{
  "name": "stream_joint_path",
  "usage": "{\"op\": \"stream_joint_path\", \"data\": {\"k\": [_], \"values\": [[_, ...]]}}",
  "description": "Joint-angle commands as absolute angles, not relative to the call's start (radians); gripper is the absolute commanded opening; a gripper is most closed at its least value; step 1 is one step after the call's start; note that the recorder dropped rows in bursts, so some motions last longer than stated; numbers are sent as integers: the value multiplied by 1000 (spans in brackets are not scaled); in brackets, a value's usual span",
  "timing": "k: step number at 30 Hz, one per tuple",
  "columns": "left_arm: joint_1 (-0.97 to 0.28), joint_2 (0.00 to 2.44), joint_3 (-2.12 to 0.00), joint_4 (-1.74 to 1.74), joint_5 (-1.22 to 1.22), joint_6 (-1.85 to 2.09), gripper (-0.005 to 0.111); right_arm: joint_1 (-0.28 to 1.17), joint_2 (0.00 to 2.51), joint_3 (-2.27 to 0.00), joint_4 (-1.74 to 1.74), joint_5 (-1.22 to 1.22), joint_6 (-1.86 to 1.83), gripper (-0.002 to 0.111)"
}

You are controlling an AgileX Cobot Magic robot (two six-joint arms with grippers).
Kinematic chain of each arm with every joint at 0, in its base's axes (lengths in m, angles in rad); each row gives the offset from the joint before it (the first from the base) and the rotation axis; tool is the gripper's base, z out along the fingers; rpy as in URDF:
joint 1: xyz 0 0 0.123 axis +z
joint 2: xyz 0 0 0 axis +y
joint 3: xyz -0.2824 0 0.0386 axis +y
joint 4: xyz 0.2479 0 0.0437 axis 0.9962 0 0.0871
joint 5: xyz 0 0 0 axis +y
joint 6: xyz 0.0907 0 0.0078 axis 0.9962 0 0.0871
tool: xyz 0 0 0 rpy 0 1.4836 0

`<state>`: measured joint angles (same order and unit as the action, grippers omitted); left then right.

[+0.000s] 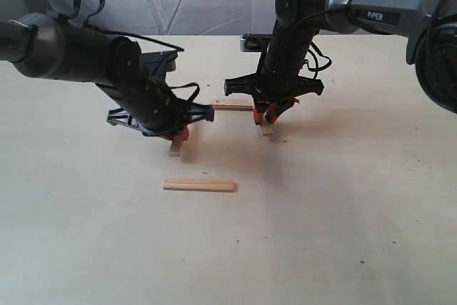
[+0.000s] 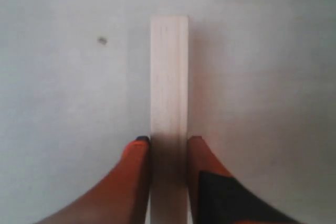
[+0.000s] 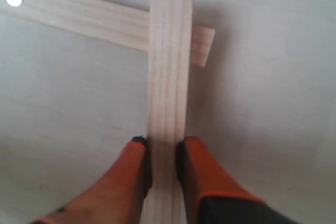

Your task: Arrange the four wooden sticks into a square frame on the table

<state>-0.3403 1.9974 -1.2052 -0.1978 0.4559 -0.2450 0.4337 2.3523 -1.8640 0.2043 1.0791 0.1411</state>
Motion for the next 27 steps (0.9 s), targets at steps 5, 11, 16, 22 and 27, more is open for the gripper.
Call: {"op": "stream_joint_path", "data": {"k": [5,11,16,22,27], "values": [[-341,2073,-1353,-256,442,-223,0,474,2348,-1870,218,1057,123,-1],[-341,2095,-1354,-270,443,-223,0,485,2348,-1870,253,1049,123,-1],[-341,2097,-1354,-266,448,-223,0,485,2348,-1870,256,1045,123,-1],[-341,2096,-1354,-265,483,-211,0,483,2348,-1870,252,1041,132,-1],[-341,2069,-1354,-250,490,-127,0,476,2348,-1870,229,1043,134,-1]]}}
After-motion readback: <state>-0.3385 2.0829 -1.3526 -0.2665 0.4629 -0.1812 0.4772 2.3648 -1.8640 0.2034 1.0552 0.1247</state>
